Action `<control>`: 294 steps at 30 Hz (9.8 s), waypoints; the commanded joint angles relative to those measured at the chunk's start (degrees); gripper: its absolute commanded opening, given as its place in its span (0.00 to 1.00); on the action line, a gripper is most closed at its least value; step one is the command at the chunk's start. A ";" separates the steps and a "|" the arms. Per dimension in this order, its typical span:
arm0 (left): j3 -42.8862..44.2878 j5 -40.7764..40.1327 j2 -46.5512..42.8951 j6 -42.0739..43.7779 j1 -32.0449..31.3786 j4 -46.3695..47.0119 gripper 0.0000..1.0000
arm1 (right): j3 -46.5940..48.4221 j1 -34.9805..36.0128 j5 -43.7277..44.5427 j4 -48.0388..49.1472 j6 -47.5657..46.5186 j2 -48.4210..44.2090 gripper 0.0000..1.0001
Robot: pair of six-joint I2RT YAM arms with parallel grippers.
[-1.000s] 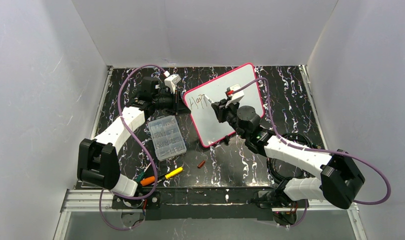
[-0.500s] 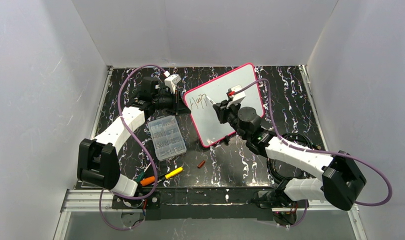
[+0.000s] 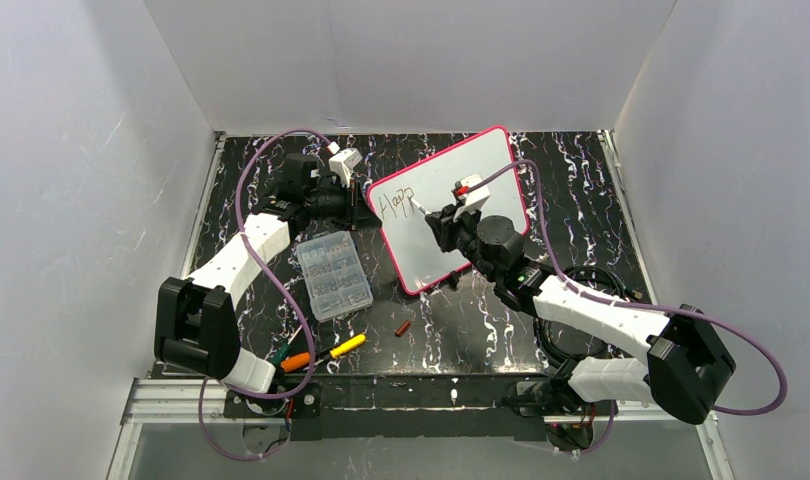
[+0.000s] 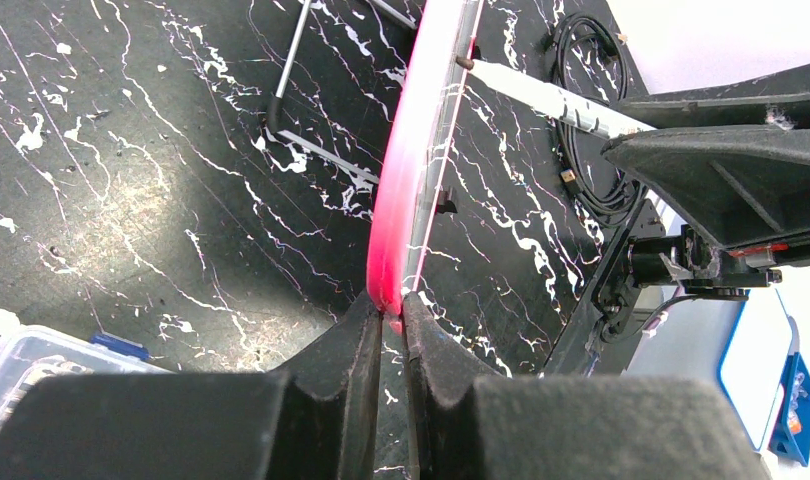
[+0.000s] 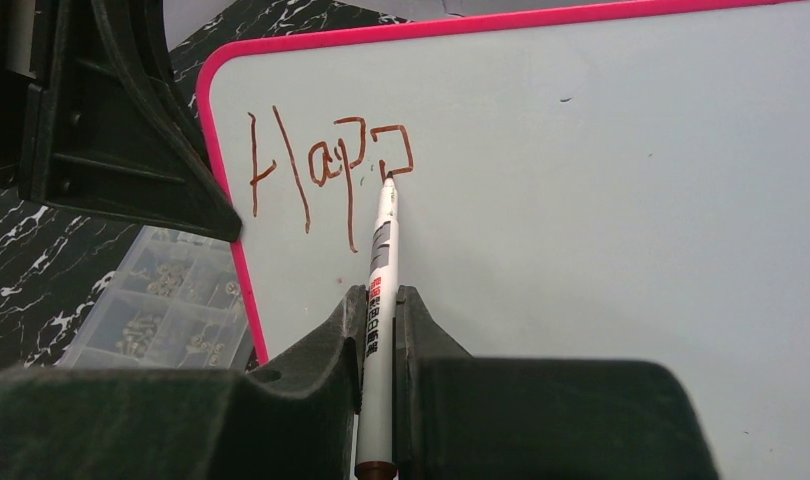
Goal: Write a sentence on the whiteboard
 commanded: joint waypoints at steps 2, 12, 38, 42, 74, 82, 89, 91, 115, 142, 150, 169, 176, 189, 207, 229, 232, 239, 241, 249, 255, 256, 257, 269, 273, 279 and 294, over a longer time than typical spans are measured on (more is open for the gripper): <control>0.91 1.49 -2.24 1.32 -0.76 -2.31 0.00 | 0.17 0.07 -1.51 0.26 -0.27 -0.45 0.01; 0.86 1.40 -2.47 1.37 -0.80 -2.30 0.00 | 0.15 0.16 -0.44 0.20 -0.28 -1.01 0.01; 0.72 1.11 -2.43 1.40 -0.80 -2.30 0.00 | 0.73 -1.77 0.68 -2.50 -3.00 -5.42 0.01; 0.67 1.07 -2.51 1.51 -0.80 -2.30 0.00 | 1.24 -1.86 0.18 -2.06 -3.15 -4.48 0.01; 0.83 1.39 -2.47 1.44 -0.80 -2.30 0.00 | 3.40 -1.86 4.48 -0.98 -3.39 -0.53 0.01; 0.89 1.37 -2.48 1.38 -0.78 -2.30 0.00 | 1.20 -1.86 2.55 -2.91 -1.86 -1.43 0.01; 0.86 1.48 -2.56 1.36 -0.80 -2.30 0.00 | -1.03 -1.78 2.05 -4.07 -0.65 -2.79 0.01; 0.84 1.49 -2.58 1.32 -0.75 -2.30 0.00 | -1.22 -1.78 1.90 -4.35 -0.37 -2.99 0.01; 0.86 1.40 -2.68 1.35 -0.80 -2.32 0.00 | 1.62 -1.60 4.88 -2.38 -1.26 -4.36 0.01; 0.84 1.49 -2.62 1.21 -0.80 -2.30 0.00 | 4.62 -1.60 3.56 0.45 -2.38 -0.10 0.01; 0.82 1.49 -2.75 1.29 -0.80 -2.30 0.00 | 1.90 -1.60 5.98 -0.12 -2.65 -3.44 0.01; 0.87 1.49 -2.74 1.23 -0.76 -2.32 0.00 | 1.43 -1.57 5.59 -2.33 -1.91 -1.15 0.01; 0.86 1.44 -2.82 1.33 -0.80 -2.35 0.00 | -0.26 -1.60 5.64 -3.70 -0.68 -1.76 0.01; 0.89 1.47 -2.97 1.31 -0.79 -2.31 0.00 | -3.36 -1.60 5.00 -5.47 1.47 -4.19 0.01; 0.52 1.72 -3.57 1.86 -0.79 -2.30 0.00 | -0.45 -1.58 4.68 1.99 0.07 -0.72 0.01; 0.38 1.64 -3.96 1.99 -0.78 -2.30 0.00 | 1.72 -1.60 10.29 2.05 -1.84 1.30 0.01; 0.35 1.66 -4.10 1.99 -0.80 -2.30 0.00 | 1.72 -1.60 10.68 1.73 -1.85 1.22 0.01; 0.31 1.58 -4.13 2.05 -0.79 -2.30 0.00 | 1.19 -1.60 10.03 0.07 -1.63 1.13 0.01; 0.37 1.53 -4.12 2.08 -0.74 -2.30 0.00 | 0.60 -1.60 9.66 -0.36 -1.23 0.76 0.01; 0.35 1.33 -4.29 2.01 -0.74 -2.30 0.00 | -2.30 -1.60 9.24 -1.80 0.72 -1.07 0.01; 0.45 1.38 -4.23 2.00 -0.80 -2.30 0.00 | -3.37 -1.60 9.02 -2.49 1.31 -2.07 0.01; 0.44 1.32 -4.26 1.95 -0.77 -2.30 0.00 | -3.33 -1.60 9.00 -2.54 1.39 -2.18 0.01; 0.45 1.28 -4.28 2.02 -0.73 -2.30 0.00 | -3.37 -1.60 8.99 -2.64 1.40 -2.31 0.01; 0.45 1.31 -4.24 1.98 -0.78 -2.30 0.00 | -2.75 -1.60 11.55 -1.59 0.52 -6.55 0.01; 0.45 1.30 -4.36 1.94 -0.79 -2.30 0.00 | -1.58 -1.58 12.05 -0.77 -0.31 -5.01 0.01; 0.41 1.31 -4.29 1.97 -0.80 -2.30 0.00 | -0.50 -1.60 11.72 1.16 -1.36 -2.59 0.01; 0.45 1.38 -4.05 2.03 -0.79 -2.30 0.00 | 0.05 -1.59 14.35 3.41 -2.46 -0.04 0.01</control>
